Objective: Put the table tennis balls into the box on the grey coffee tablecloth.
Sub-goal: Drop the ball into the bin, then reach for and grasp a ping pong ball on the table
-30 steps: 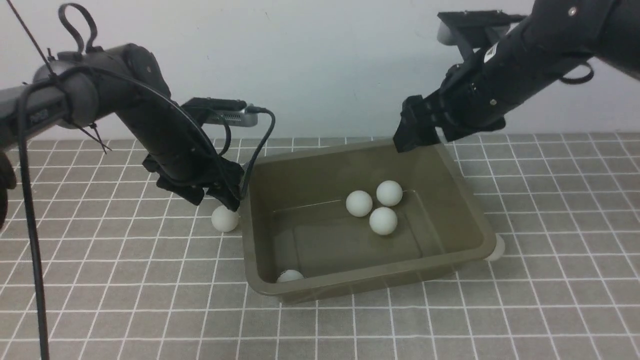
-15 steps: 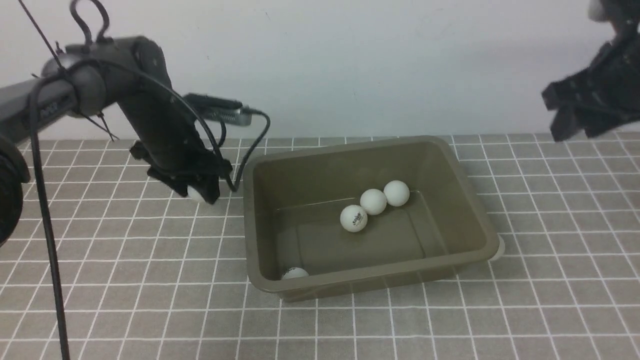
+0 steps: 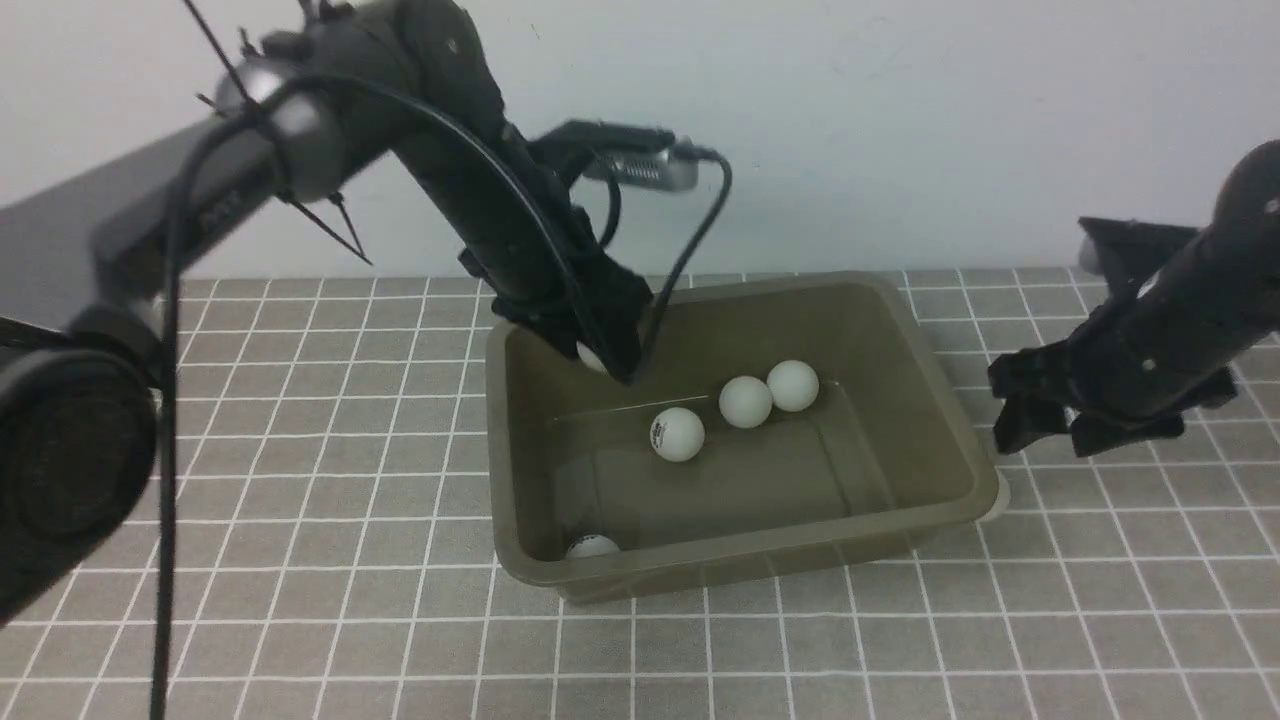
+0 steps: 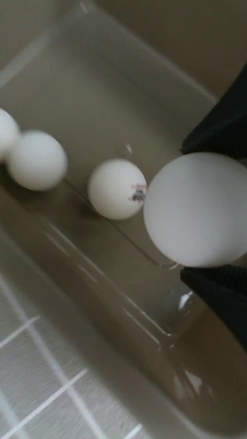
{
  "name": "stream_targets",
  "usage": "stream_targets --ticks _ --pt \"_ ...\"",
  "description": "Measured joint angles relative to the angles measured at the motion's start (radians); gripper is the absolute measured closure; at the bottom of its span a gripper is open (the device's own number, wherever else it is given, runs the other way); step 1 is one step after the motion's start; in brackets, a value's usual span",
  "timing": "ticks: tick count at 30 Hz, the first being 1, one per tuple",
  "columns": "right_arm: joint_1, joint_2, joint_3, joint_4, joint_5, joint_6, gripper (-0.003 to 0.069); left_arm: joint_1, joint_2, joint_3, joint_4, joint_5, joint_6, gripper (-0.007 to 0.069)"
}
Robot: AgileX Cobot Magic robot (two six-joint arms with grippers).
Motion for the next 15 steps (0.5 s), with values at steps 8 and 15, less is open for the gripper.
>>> stream_targets --ticks 8,15 --pt "0.073 0.048 0.002 0.009 -0.031 -0.054 0.0122 -0.007 0.053 -0.015 0.206 0.033 -0.117 0.0104" --pt "0.074 0.112 0.002 0.0 -0.062 -0.056 0.0163 -0.006 0.049 -0.129 0.277 0.047 -0.164 0.0111"
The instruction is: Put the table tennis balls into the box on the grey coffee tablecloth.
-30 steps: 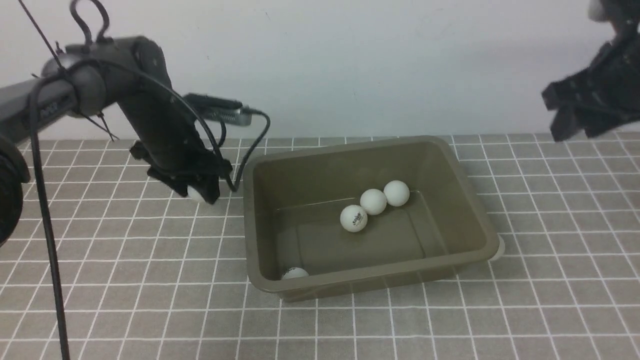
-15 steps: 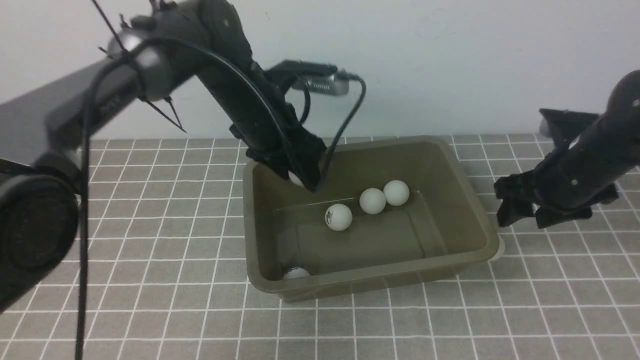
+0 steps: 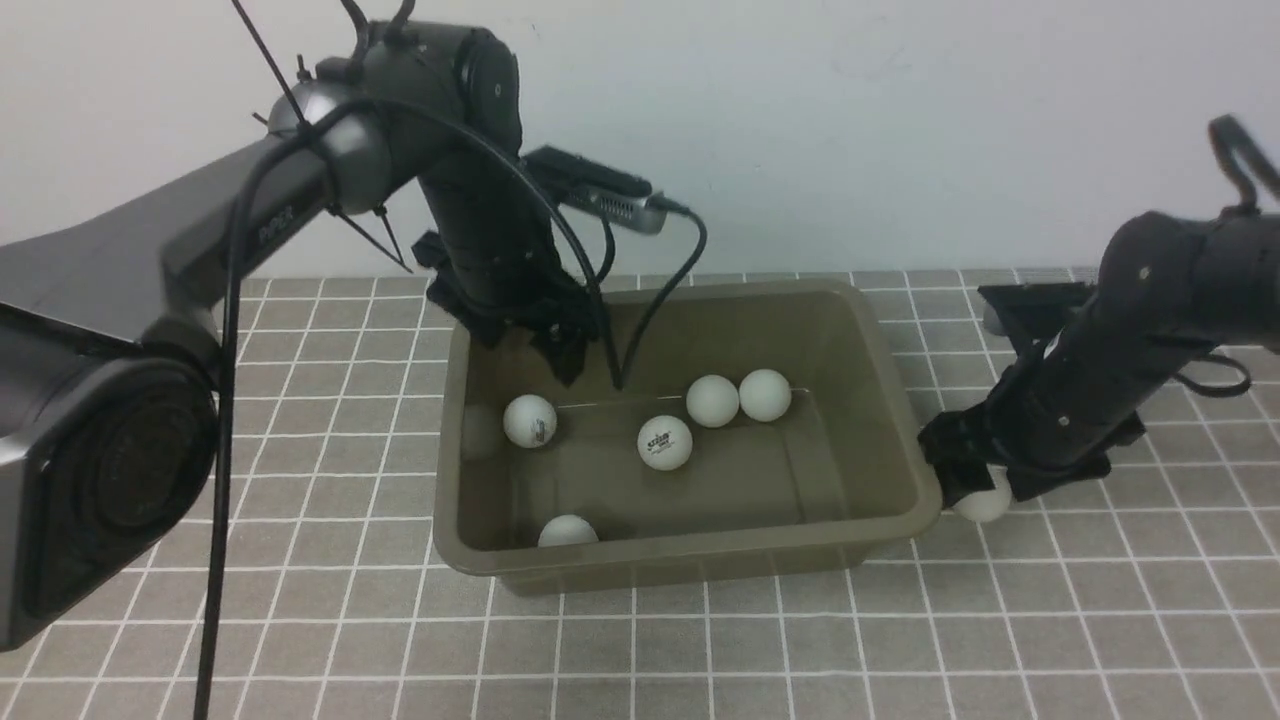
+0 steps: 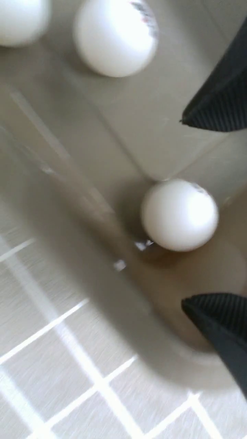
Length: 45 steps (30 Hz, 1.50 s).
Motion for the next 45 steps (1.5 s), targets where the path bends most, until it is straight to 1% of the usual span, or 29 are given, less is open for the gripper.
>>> stream_targets --ticks 1,2,3,5,6,7,8,12,14,15,18,21,23,24,26,27,29,31,32,34,35,36,37,38,39,40,41,42,45 --pt "0.0 0.0 0.0 0.0 -0.004 0.0 0.0211 0.0 -0.007 -0.014 -0.001 0.0 -0.009 0.0169" --pt "0.0 0.0 -0.001 0.0 -0.001 0.0 0.028 0.0 -0.02 -0.026 -0.003 0.0 -0.019 0.0228" --pt "0.0 0.0 -0.006 -0.004 0.014 0.0 0.0314 0.0 -0.047 -0.033 -0.002 0.001 -0.029 0.0356" --pt "-0.002 -0.007 -0.019 -0.032 0.063 -0.001 0.0299 0.001 -0.088 -0.035 0.008 0.003 -0.033 0.0484" --pt "-0.004 -0.01 -0.021 -0.038 0.086 -0.001 0.0299 0.003 -0.108 -0.036 0.014 0.004 -0.036 0.0524" --pt "-0.009 -0.034 -0.027 -0.049 0.131 0.002 0.0299 0.014 -0.16 -0.036 0.021 0.007 -0.048 0.0581" --pt "-0.011 -0.071 -0.03 -0.057 0.169 0.004 0.0299 0.027 -0.2 -0.036 0.027 0.007 -0.059 0.0603" --pt "-0.008 -0.235 -0.035 -0.024 0.227 0.008 0.0299 0.085 -0.365 0.0 0.03 0.008 -0.104 0.0629" --pt "0.018 -0.324 -0.039 0.041 0.195 0.009 0.0299 0.106 -0.46 0.064 0.03 0.012 -0.112 0.0629" --pt "0.045 -0.357 -0.04 0.084 0.144 0.007 0.0299 0.11 -0.508 0.11 0.029 0.017 -0.113 0.0629" --pt "0.117 -0.375 -0.051 0.163 0.049 -0.039 0.0299 0.11 -0.602 0.229 0.027 0.024 -0.115 0.0629" --pt "0.18 -0.333 -0.076 0.195 -0.014 -0.091 0.0299 0.11 -0.688 0.374 0.02 0.025 -0.116 0.0629" --pt "0.197 -0.295 -0.101 0.199 -0.012 -0.101 0.0295 0.11 -0.746 0.48 0.015 0.025 -0.116 0.0629" --pt "0.202 -0.272 -0.118 0.199 -0.009 -0.104 0.0279 0.11 -0.785 0.535 0.009 0.02 -0.116 0.0629" --pt "0.204 -0.239 -0.148 0.197 -0.002 -0.104 0.0218 0.11 -0.839 0.625 -0.001 -0.001 -0.116 0.0629" --pt "0.204 -0.231 -0.173 0.191 0.01 -0.104 0.0153 0.11 -0.883 0.683 -0.003 -0.015 -0.116 0.0629" --pt "0.204 -0.23 -0.207 0.184 0.046 -0.104 0.0099 0.11 -0.932 0.738 -0.004 -0.033 -0.116 0.0629" --pt "0.204 -0.244 -0.261 0.168 0.114 -0.1 0.0073 0.11 -0.981 0.783 -0.005 -0.043 -0.116 0.0629" --pt "0.204 -0.267 -0.29 0.153 0.14 -0.089 0.0088 0.11 -1.008 0.801 -0.006 -0.047 -0.116 0.0629" --pt "0.205 -0.333 -0.314 0.128 0.163 -0.072 0.0185 0.11 -1.058 0.82 -0.006 -0.047 -0.116 0.0629" --pt "0.206 -0.385 -0.319 0.107 0.17 -0.067 0.0282 0.11 -1.082 0.825 -0.005 -0.049 -0.116 0.0629" --pt "0.206 -0.423 -0.32 0.093 0.172 -0.062 0.0358 0.11 -1.107 0.828 -0.005 -0.05 -0.116 0.0629" --pt "0.206 -0.485 -0.32 0.066 0.178 -0.057 0.0481 0.11 -1.137 0.828 -0.006 -0.051 -0.116 0.0629" --pt "0.206 -0.496 -0.32 0.066 0.178 -0.057 0.0481 0.11 -1.137 0.828 -0.006 -0.051 -0.116 0.0629" --pt "0.206 -0.584 -0.316 0.021 0.181 -0.036 0.0597 0.11 -1.187 0.828 -0.007 -0.055 -0.116 0.0629" --pt "0.206 -0.595 -0.315 0.017 0.181 -0.032 0.0605 0.11 -1.187 0.828 -0.007 -0.055 -0.116 0.0629" --pt "0.206 -0.693 -0.287 -0.017 0.169 -0.001 0.0644 0.11 -1.226 0.828 -0.01 -0.058 -0.116 0.0629" --pt "0.206 -0.759 -0.256 -0.037 0.156 0.018 0.0657 0.11 -1.245 0.828 -0.013 -0.062 -0.116 0.0629" --pt "0.206 -0.975 -0.103 -0.095 0.077 0.081 0.067 0.11 -1.303 0.828 -0.026 -0.088 -0.113 0.0629"
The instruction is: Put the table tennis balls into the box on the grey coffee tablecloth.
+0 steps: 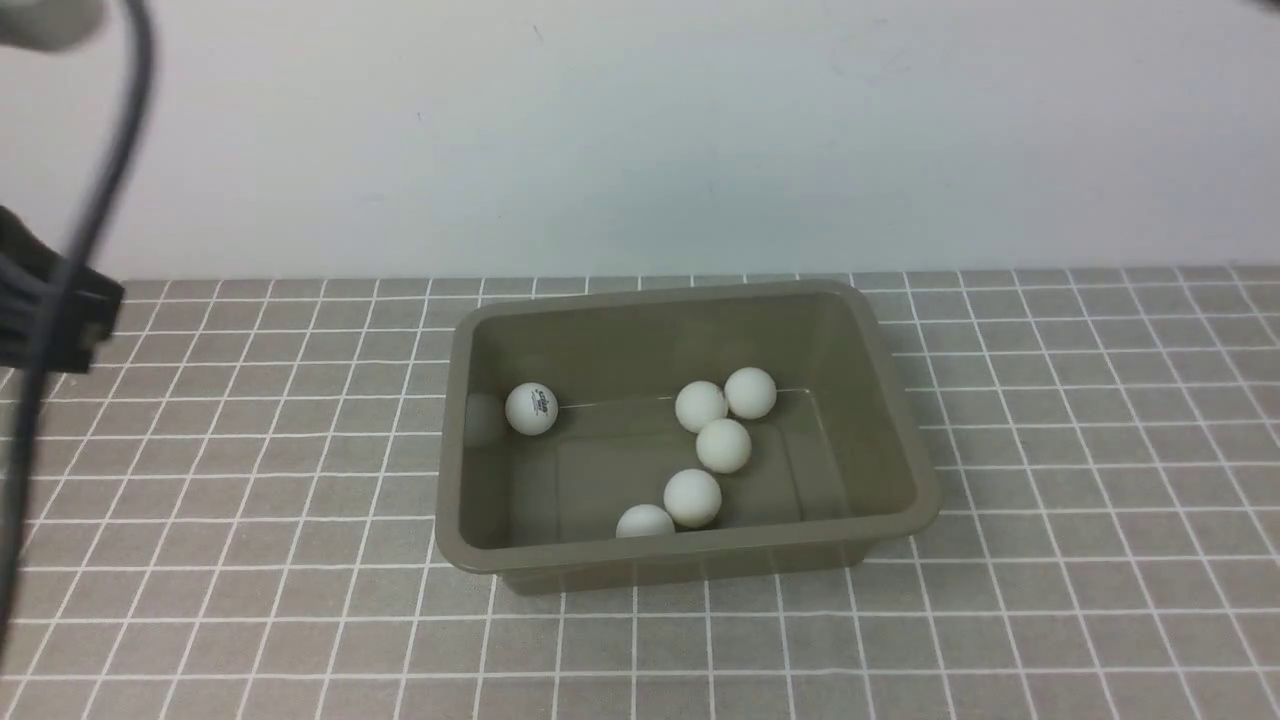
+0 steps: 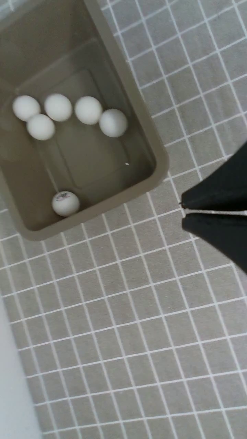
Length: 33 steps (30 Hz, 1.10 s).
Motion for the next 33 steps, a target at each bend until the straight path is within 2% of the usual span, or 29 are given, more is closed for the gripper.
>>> stream_targets --ticks 1,2,3,7,8,13,18,26,33 --pt "0.0 -0.046 0.027 -0.008 -0.023 0.013 0.0671 0.0 -0.018 0.001 -0.002 -0.009 0.0 0.0629" --pt "0.0 -0.153 0.144 -0.044 -0.084 0.04 0.0672 0.0 -0.061 0.016 -0.003 -0.037 0.001 0.0629" --pt "0.0 -0.169 0.144 -0.044 -0.094 0.04 0.0672 0.0 -0.066 0.019 -0.003 -0.041 0.001 0.0629" --pt "0.0 -0.523 0.542 -0.121 -0.382 0.095 0.0672 0.0 -0.184 0.105 -0.017 -0.118 0.001 0.0629" --pt "0.0 -0.551 0.558 -0.122 -0.409 0.096 0.0672 0.0 -0.19 0.11 -0.019 -0.126 0.001 0.0629" --pt "0.0 -0.825 0.906 -0.132 -0.658 0.149 0.0672 0.0 -0.312 0.268 -0.033 -0.241 -0.021 0.0629" --pt "0.0 -0.906 1.001 -0.132 -0.722 0.155 0.0672 0.0 -0.41 0.396 -0.033 -0.323 -0.063 0.0629" --pt "0.0 -0.909 1.011 -0.14 -0.749 0.154 0.0672 0.0 -0.711 0.645 -0.032 -0.458 -0.071 0.0629" --pt "0.0 -0.909 1.01 -0.148 -0.749 0.136 0.0672 0.0 -0.878 0.733 -0.039 -0.52 -0.079 0.0629"
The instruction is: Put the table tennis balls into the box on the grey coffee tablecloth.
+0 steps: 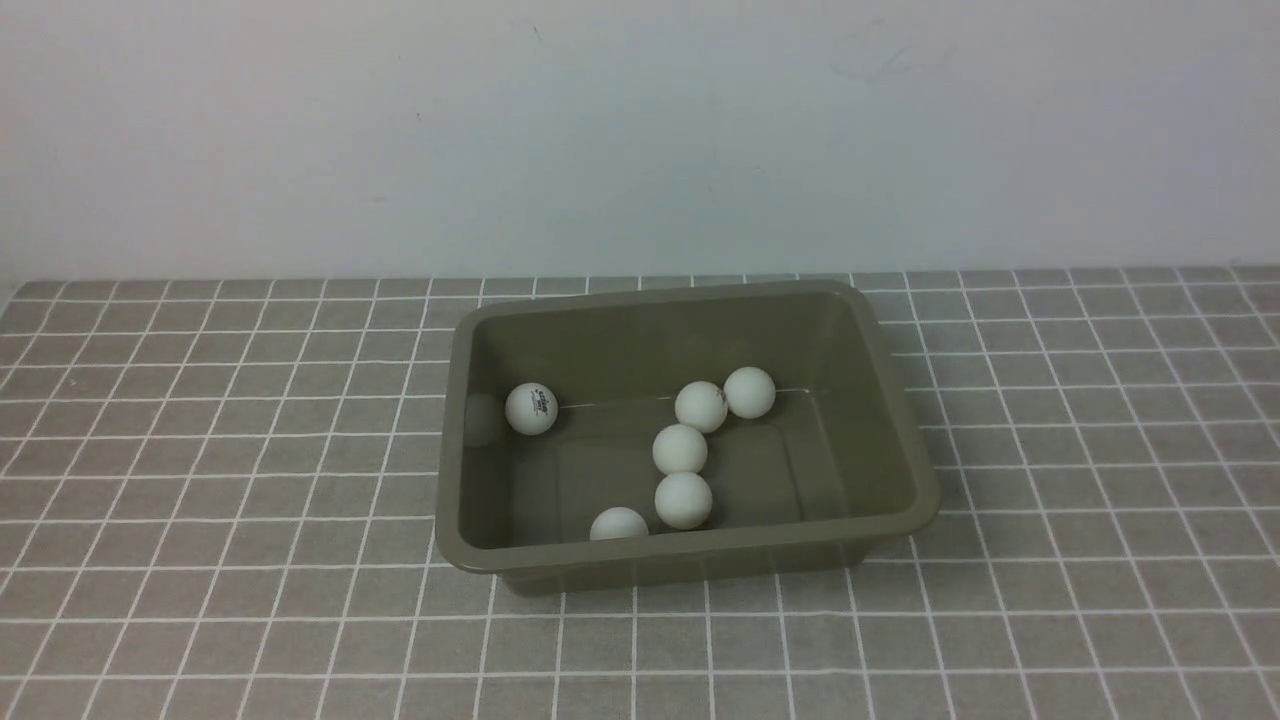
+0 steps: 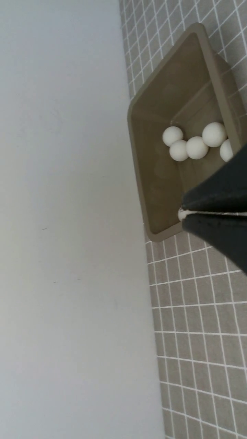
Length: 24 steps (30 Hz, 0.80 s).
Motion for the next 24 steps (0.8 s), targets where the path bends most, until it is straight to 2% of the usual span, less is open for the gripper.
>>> stream_targets --ticks 19,24 --pt "0.0 0.0 0.0 0.0 0.0 0.012 0.0673 0.0 -0.014 0.007 0.001 0.0 0.0 0.0629" --pt "0.0 0.0 0.0 0.0 0.0 0.012 0.0673 0.02 -0.018 0.071 0.069 -0.053 0.013 0.0629"
